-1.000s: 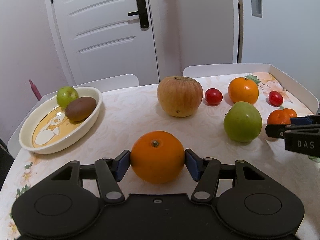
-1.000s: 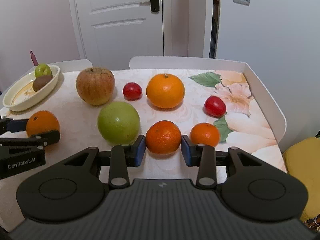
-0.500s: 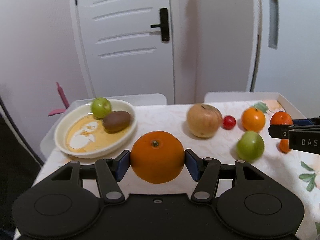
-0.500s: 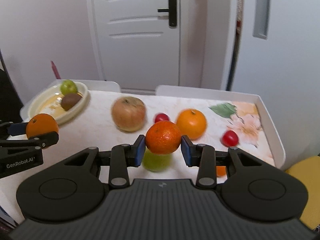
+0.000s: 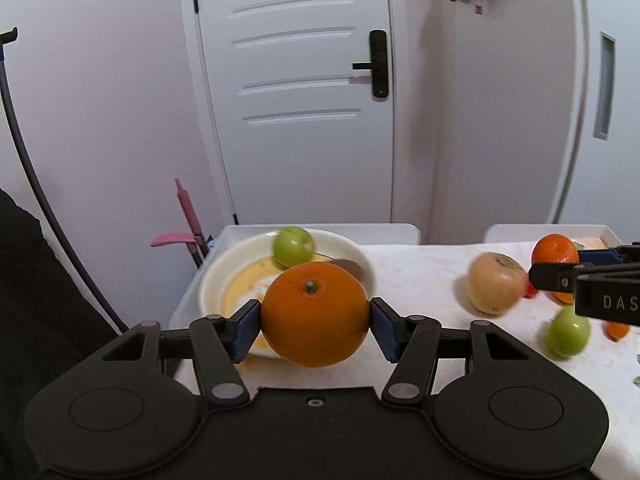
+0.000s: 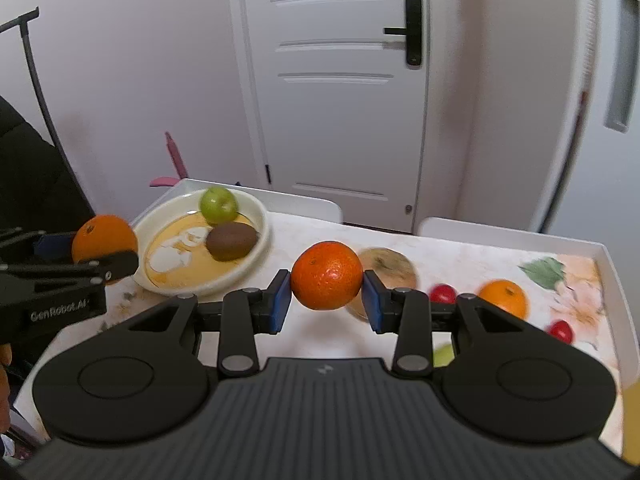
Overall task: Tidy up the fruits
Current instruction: 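Carry the orange with the left tool while the right tool carries the tangerine to the bowl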
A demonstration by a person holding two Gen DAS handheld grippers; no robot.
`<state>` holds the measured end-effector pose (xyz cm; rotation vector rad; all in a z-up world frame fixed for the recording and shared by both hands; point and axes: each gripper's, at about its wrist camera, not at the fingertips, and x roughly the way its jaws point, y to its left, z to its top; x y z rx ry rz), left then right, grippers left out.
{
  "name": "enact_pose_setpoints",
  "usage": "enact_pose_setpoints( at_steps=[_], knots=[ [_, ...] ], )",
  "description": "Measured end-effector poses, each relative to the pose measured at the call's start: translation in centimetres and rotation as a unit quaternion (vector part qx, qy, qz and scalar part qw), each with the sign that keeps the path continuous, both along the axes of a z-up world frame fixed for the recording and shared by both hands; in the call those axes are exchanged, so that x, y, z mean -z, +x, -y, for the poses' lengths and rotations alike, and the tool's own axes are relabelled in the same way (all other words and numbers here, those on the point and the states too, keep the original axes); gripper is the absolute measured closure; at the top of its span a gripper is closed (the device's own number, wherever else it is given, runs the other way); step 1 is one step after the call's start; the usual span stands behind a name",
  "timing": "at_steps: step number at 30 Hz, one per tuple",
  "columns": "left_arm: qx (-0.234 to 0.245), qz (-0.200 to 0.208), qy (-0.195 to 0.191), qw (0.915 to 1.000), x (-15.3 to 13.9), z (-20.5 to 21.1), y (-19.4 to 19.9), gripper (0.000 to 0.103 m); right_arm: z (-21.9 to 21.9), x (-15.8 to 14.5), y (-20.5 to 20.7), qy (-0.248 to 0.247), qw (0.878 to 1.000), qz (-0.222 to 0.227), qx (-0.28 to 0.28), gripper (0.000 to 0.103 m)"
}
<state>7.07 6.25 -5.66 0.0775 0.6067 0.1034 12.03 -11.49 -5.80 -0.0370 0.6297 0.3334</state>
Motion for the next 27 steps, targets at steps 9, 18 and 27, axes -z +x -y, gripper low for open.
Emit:
enact_pose_setpoints(
  at_steps=[9, 18, 27],
  knots=[
    [0.021, -0.008, 0.009, 0.9997, -0.6, -5.2, 4.3, 0.040, -5.7, -0.1, 3.3, 0.003, 1.000, -0.021, -0.004, 0.050],
    [0.066, -0.032, 0.014, 0.9972, 1.6, -8.9, 9.7, 0.040, -9.9, 1.9, 5.9, -0.009, 0.999, -0.045, 0.021, 0.050],
    [0.102, -0.071, 0.018, 0.9921, 5.5, -10.1, 14.3, 0.040, -12.1, 3.5, 7.4, -0.028, 0.997, -0.061, 0.040, 0.050]
  ],
)
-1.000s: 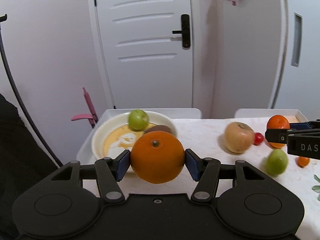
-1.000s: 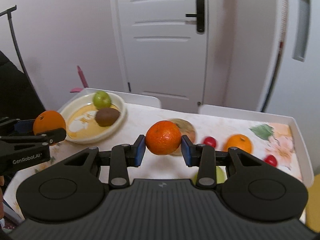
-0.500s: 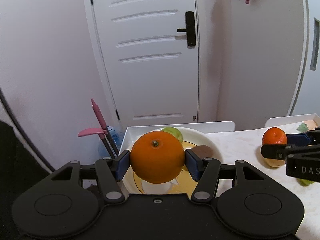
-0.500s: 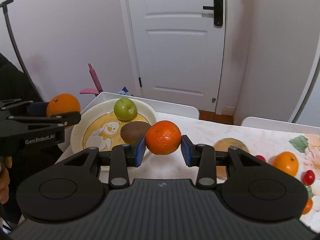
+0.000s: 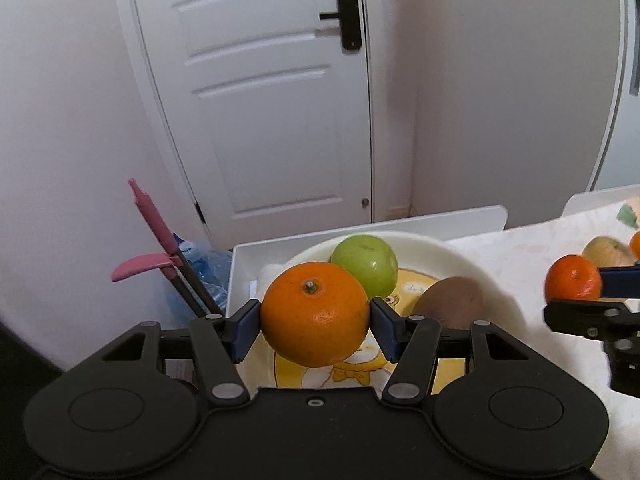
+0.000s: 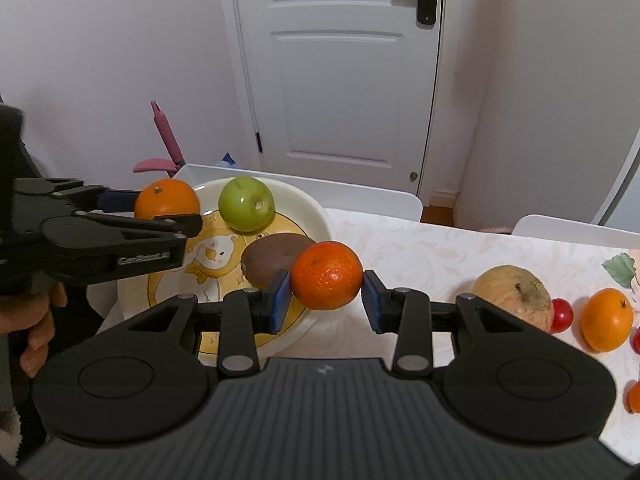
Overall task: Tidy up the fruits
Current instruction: 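Carry the orange with the left tool while the right tool carries the tangerine to the bowl, then release the orange into the bowl with the left tool while the right tool releases the tangerine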
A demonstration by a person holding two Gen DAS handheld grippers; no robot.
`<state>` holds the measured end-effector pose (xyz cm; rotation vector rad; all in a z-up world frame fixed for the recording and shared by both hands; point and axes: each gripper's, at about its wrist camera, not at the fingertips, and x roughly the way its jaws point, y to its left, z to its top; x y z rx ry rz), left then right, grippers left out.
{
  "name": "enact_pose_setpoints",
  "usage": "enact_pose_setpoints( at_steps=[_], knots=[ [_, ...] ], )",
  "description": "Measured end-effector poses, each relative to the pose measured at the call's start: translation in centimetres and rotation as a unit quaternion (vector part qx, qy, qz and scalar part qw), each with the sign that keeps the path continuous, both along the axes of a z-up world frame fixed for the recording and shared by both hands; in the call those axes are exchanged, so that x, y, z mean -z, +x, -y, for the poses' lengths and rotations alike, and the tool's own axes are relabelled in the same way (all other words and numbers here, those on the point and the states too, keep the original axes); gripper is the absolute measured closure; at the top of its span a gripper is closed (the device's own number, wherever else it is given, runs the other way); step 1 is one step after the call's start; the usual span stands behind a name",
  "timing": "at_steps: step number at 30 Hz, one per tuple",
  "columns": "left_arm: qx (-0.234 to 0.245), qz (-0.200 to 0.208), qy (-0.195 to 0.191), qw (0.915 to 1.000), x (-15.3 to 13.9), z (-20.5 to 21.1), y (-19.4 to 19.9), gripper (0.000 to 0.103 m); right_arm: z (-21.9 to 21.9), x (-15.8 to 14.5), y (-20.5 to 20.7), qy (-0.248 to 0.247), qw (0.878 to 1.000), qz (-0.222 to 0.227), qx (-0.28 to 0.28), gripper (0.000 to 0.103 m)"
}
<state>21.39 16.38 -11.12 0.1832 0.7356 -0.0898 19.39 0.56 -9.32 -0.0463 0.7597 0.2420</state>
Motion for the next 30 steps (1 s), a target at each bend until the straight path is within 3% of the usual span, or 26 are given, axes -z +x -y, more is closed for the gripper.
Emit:
enact_pose_setpoints(
  at_steps=[11, 13, 14, 21, 30],
  knots=[
    [0.004, -0.033, 0.002, 0.9994, 2.2, -0.4, 2.0, 0.037, -0.1, 0.7, 0.6, -0.001, 1.000, -0.009, -0.004, 0.050],
    [0.004, -0.016, 0.004, 0.9999, 1.4, -0.4, 1.5, 0.013, 0.2, 0.5, 0.6, -0.001, 1.000, -0.008, -0.006, 0.050],
    [0.002, -0.005, 0.003, 1.0000, 0.9, -0.5, 1.1, 0.011, 0.4, 0.3, 0.6, -0.001, 1.000, -0.006, -0.008, 0.050],
    [-0.032, 0.004, -0.021, 0.9993, -1.7, -1.6, -1.0, 0.011, 1.2, -0.7, 0.3, -0.006, 1.000, 0.001, -0.028, 0.050],
    [-0.063, -0.010, -0.037, 0.9973, -2.2, -1.8, -4.6, 0.011, 0.3, 0.2, 0.7, -0.006, 0.997, -0.017, -0.079, 0.050]
  ],
)
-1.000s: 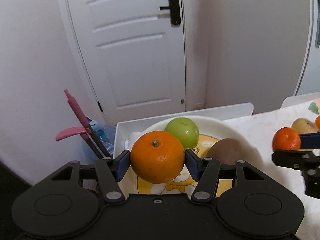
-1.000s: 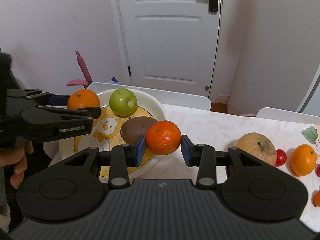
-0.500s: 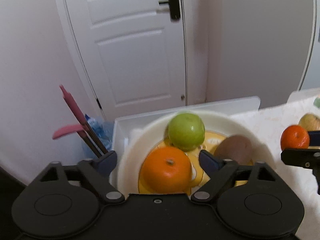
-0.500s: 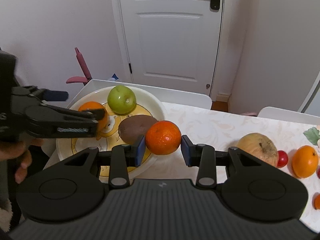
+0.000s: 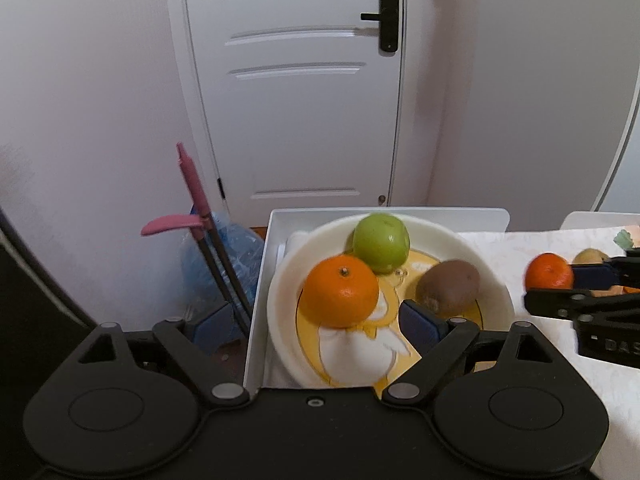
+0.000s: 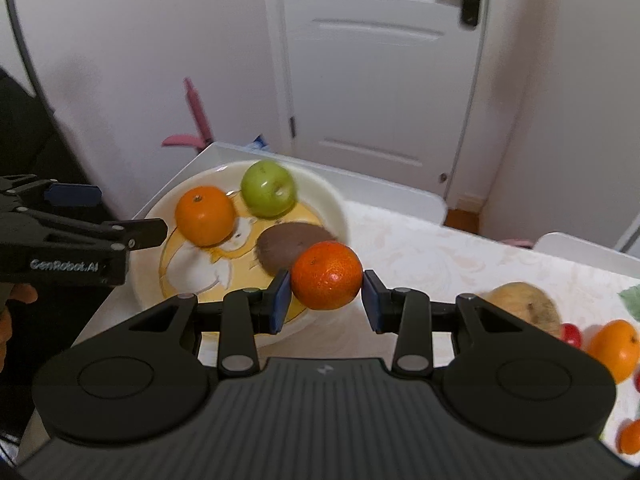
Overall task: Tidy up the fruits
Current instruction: 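Release the orange into the bowl with the left tool while the right tool releases the tangerine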
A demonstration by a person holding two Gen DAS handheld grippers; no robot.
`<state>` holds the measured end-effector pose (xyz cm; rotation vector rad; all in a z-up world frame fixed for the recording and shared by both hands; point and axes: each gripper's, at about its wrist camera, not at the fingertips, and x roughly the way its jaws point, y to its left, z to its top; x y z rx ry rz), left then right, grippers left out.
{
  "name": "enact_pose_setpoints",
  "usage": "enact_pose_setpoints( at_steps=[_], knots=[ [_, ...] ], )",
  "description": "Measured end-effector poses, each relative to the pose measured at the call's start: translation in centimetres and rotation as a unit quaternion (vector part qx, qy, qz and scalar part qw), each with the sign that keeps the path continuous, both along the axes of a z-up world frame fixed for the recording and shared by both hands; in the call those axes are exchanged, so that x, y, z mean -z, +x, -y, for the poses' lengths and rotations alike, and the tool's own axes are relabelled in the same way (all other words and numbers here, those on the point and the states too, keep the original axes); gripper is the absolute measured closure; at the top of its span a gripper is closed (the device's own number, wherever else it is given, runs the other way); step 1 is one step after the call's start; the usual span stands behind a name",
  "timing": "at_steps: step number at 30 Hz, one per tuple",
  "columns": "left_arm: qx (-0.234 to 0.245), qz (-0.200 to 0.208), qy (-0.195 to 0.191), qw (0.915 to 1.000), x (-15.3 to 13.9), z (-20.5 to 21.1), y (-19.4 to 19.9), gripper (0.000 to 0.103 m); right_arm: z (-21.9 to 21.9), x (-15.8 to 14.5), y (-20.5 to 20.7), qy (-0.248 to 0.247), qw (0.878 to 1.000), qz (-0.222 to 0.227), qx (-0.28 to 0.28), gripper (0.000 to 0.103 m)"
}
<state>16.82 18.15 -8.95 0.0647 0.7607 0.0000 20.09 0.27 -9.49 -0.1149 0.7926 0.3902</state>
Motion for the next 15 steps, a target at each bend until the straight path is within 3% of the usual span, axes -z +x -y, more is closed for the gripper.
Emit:
enact_pose_setpoints(
  at_steps=[3, 15],
  knots=[
    [-0.007, -0.006, -0.015, 0.9998, -0.1, -0.1, -0.9, 0.011, -0.5, 0.7, 0.5, 0.006, 1.000, -0.011, -0.016, 0.050],
    [-0.029, -0.011, -0.014, 0.9994, 0.6, -0.5, -2.5, 0.011, -2.8, 3.2, 0.9, -0.017, 0.997, -0.009, -0.081, 0.049]
  ],
)
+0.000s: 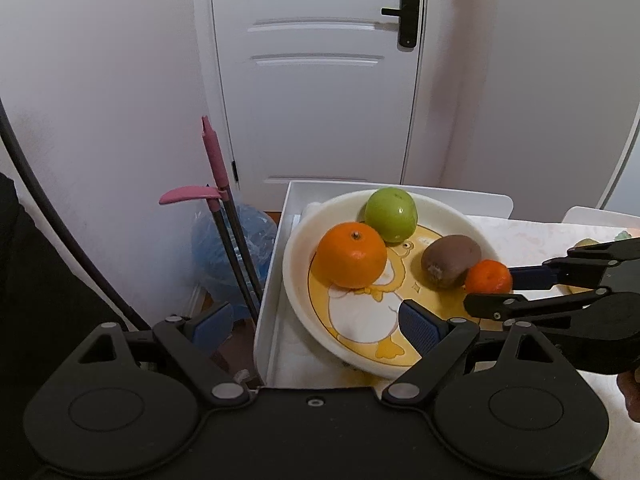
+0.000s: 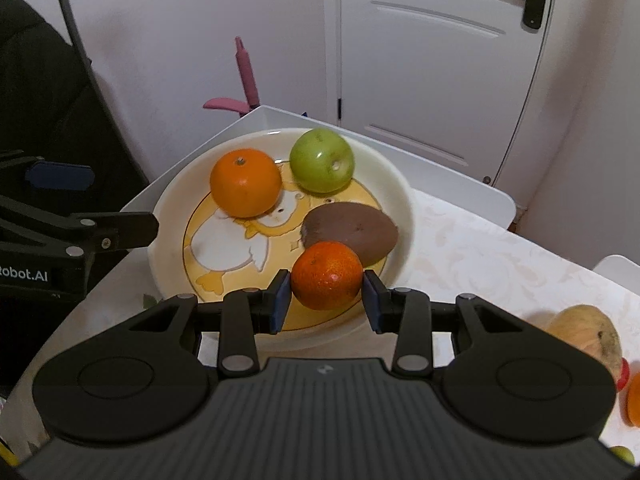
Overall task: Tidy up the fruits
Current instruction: 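Release the orange into the bowl with the left tool while the right tool releases the tangerine, then move both open tools back toward the remaining fruit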
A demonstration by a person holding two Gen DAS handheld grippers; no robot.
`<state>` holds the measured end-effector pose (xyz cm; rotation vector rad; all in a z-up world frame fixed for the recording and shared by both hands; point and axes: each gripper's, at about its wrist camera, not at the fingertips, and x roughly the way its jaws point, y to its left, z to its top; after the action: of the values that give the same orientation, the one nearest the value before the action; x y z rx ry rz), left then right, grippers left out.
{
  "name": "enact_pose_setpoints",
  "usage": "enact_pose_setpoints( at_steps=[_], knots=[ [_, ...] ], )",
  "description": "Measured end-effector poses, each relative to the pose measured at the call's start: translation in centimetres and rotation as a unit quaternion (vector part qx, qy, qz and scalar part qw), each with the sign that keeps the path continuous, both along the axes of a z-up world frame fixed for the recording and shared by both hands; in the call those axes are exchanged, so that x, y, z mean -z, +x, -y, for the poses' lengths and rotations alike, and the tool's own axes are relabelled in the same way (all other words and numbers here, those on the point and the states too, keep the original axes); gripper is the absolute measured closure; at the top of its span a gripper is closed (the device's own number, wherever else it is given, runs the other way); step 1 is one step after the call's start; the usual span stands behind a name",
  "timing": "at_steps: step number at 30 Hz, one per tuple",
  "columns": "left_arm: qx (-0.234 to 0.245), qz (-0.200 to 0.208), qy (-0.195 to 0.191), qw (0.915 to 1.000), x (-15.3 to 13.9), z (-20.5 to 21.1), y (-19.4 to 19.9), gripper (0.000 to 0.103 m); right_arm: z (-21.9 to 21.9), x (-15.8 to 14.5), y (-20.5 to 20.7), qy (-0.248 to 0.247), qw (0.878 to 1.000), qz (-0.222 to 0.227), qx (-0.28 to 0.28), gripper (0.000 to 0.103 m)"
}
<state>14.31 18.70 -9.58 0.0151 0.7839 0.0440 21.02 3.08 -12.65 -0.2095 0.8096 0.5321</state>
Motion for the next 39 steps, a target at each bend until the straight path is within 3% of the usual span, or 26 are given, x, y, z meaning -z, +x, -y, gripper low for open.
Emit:
enact_pose_setpoints(
  at_steps=[2, 4, 6, 17, 29, 39],
  knots=[
    [0.000, -0.002, -0.001, 1.0000, 0.2, 0.0, -0.2, 0.011, 0.1, 0.1, -0.2, 0.006, 1.000, 0.005, -0.004, 0.043],
    [0.004, -0.001, 0.002, 1.0000, 0.2, 0.2, -0.4, 0.011, 0.4, -0.2, -0.5, 0.020, 1.000, 0.018, -0.001, 0.011],
    [0.008, 0.003, 0.010, 0.9999, 0.1, 0.4, -0.7, 0.011, 0.8, -0.6, -0.8, 0.031, 0.999, 0.031, 0.004, 0.004],
    [-0.001, 0.020, 0.015, 0.9997, -0.7, 0.4, -1.8, 0.011, 1.6, -1.7, -1.9, 0.025, 0.999, 0.033, 0.027, 0.004],
    [-0.002, 0.044, 0.019, 0.9988, -3.1, 0.9, -4.0, 0.011, 3.1, -5.4, -5.9, 0.053, 0.995, 0.043, 0.069, 0.004],
    [0.021, 0.070, 0.020, 0.9971, -5.4, 3.0, -6.4, 0.010, 7.3, -9.0, -9.3, 0.078, 0.986, 0.047, 0.137, 0.000]
  ],
)
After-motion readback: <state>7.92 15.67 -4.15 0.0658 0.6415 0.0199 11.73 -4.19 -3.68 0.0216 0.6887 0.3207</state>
